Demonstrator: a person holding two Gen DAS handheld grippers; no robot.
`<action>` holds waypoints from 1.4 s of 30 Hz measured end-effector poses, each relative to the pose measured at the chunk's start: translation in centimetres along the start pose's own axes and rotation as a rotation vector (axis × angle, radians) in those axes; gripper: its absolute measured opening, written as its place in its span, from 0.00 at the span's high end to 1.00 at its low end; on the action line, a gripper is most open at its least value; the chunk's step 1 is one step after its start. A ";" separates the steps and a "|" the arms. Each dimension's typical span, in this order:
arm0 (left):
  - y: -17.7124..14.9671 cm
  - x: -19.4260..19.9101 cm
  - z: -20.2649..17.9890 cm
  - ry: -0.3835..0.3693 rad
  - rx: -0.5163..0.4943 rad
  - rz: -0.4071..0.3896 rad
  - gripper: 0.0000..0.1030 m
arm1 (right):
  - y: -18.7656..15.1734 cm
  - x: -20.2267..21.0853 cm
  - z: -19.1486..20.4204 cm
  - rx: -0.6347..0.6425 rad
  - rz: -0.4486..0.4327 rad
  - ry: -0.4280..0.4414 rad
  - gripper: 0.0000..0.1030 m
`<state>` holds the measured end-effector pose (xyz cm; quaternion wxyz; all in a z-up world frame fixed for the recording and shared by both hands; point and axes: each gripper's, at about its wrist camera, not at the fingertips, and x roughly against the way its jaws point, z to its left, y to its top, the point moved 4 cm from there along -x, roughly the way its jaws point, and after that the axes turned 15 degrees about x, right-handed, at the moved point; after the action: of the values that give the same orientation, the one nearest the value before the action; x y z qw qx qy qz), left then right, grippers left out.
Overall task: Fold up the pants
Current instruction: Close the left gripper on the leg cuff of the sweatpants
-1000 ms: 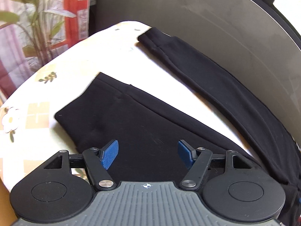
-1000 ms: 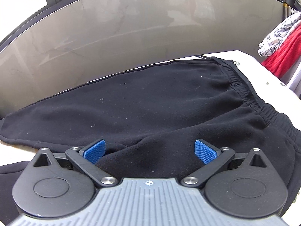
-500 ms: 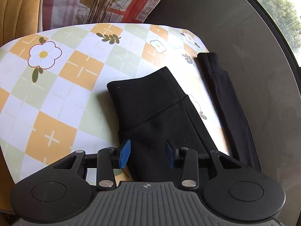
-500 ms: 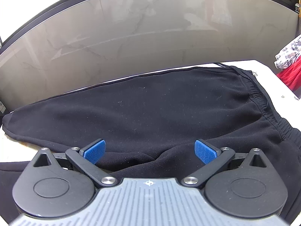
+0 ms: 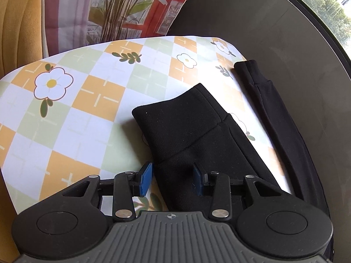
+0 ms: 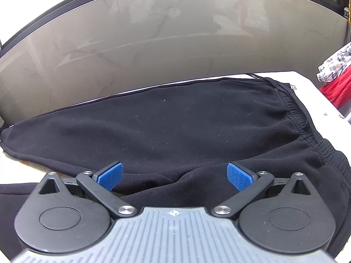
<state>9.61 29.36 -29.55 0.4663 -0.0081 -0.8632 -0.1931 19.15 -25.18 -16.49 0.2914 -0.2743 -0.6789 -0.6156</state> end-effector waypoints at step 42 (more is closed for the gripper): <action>-4.5 -0.3 -2.9 -0.024 0.005 0.024 0.87 | -7.4 4.9 -12.2 -0.288 -0.070 -0.085 0.00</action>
<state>11.26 24.22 -29.88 0.4582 -0.0199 -0.8691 -0.1852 11.09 -37.91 -17.06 0.1986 -0.3151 -0.6044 -0.7042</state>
